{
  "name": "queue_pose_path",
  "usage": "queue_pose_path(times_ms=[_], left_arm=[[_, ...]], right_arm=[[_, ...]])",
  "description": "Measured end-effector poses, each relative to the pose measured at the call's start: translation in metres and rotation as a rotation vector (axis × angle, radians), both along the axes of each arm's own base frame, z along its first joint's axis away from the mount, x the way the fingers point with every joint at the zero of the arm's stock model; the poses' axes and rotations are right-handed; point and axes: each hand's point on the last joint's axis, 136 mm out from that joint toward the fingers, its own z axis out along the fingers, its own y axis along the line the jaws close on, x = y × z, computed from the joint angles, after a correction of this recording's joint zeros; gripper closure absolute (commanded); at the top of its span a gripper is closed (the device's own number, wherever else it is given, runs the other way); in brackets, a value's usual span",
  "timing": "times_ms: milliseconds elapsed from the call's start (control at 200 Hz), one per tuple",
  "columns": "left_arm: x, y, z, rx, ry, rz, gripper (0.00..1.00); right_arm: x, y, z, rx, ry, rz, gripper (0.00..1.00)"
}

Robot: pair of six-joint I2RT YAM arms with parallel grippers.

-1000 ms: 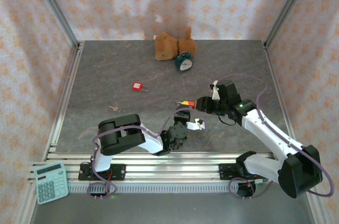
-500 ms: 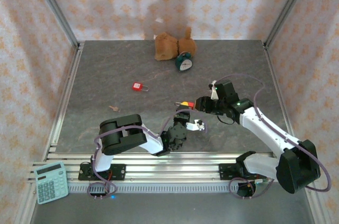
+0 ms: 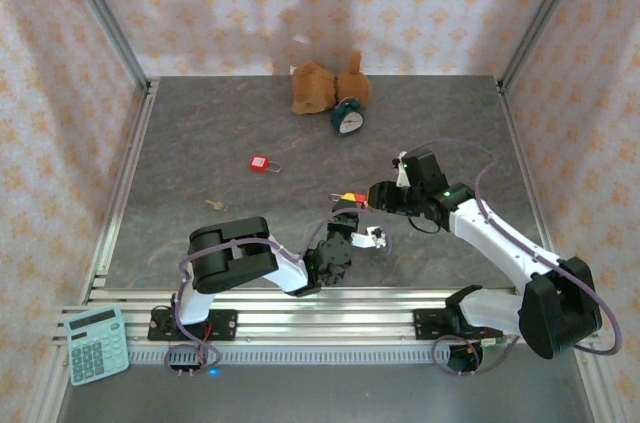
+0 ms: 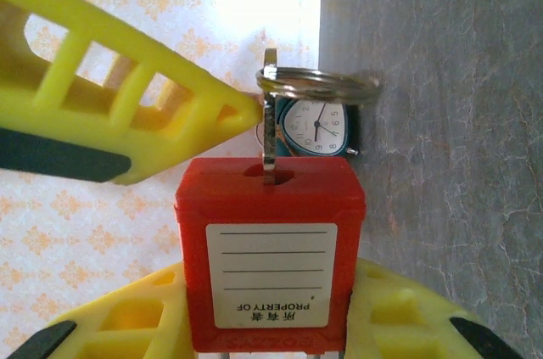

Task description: Unlock with the key

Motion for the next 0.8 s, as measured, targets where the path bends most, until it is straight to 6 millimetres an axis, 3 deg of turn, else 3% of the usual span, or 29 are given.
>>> queue_pose_path(times_ms=[185, 385, 536, 801], left_arm=[[-0.001, -0.001, 0.008, -0.065, -0.014, -0.002, 0.92], [-0.001, 0.000, 0.009, -0.122, -0.008, 0.006, 0.92], [0.000, -0.002, 0.012, -0.146, -0.011, 0.006, 0.92], [0.003, -0.011, 0.021, -0.191, -0.019, 0.004, 0.93]], right_arm=[[0.004, -0.003, 0.013, 0.105, 0.028, -0.034, 0.36], [0.019, -0.003, 0.033, 0.396, 0.077, -0.108, 0.30], [0.013, 0.007, 0.030, 0.549, 0.158, -0.099, 0.29], [0.000, 0.018, 0.025, 0.640, 0.249, -0.052, 0.34]])
